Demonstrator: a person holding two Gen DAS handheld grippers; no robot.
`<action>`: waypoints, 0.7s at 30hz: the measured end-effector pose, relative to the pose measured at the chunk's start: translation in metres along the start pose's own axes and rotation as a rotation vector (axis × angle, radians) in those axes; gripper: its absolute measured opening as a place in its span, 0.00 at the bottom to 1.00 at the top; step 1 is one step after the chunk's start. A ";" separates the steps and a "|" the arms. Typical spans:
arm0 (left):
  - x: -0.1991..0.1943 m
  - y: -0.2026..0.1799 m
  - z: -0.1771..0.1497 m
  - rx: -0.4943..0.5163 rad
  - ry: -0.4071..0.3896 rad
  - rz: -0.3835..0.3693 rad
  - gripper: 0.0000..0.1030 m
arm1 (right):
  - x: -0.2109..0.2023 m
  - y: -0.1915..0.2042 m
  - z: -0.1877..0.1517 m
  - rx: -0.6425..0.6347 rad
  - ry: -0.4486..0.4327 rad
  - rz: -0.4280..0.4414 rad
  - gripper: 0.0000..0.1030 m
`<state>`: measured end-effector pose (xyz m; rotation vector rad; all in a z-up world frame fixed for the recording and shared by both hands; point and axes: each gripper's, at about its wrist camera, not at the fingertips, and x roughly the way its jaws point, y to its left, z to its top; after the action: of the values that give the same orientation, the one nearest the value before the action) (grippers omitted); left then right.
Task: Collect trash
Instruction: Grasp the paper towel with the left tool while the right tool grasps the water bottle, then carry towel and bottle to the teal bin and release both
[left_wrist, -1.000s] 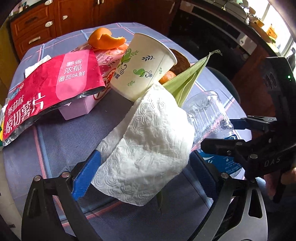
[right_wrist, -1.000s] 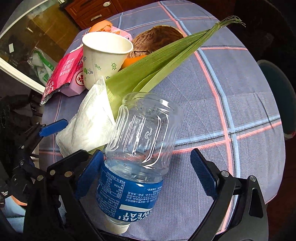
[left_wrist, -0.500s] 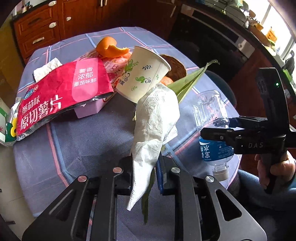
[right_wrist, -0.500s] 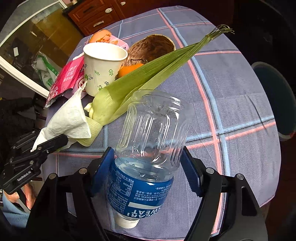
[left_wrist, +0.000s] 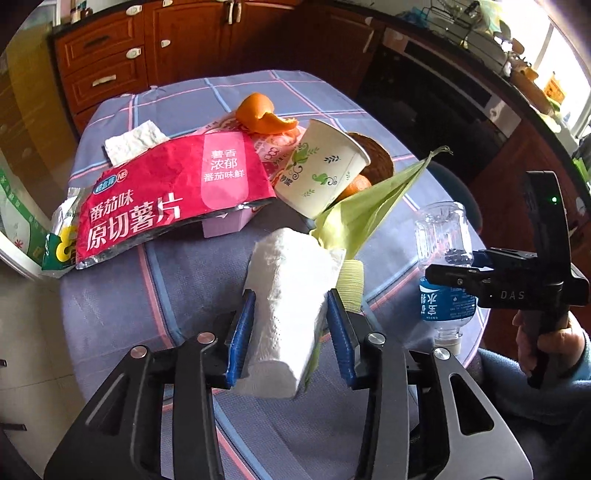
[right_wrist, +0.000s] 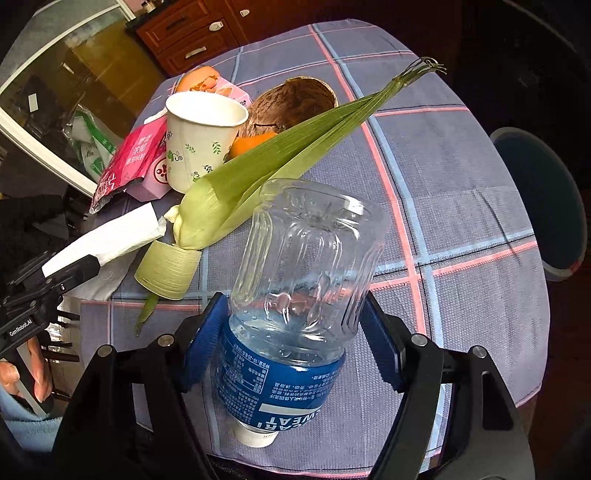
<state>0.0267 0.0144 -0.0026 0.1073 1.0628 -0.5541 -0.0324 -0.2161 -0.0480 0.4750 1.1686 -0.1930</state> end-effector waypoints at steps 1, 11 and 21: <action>-0.002 0.001 -0.002 -0.004 -0.008 0.003 0.39 | -0.001 0.002 -0.001 -0.009 -0.004 -0.004 0.67; 0.004 -0.006 -0.011 0.011 0.012 0.041 0.03 | -0.003 0.001 -0.004 -0.002 -0.003 -0.008 0.67; -0.061 -0.057 0.036 0.115 -0.166 0.002 0.03 | -0.050 -0.021 0.007 0.007 -0.139 -0.016 0.65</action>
<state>0.0060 -0.0241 0.0770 0.1600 0.8692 -0.6116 -0.0540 -0.2427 -0.0054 0.4518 1.0364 -0.2405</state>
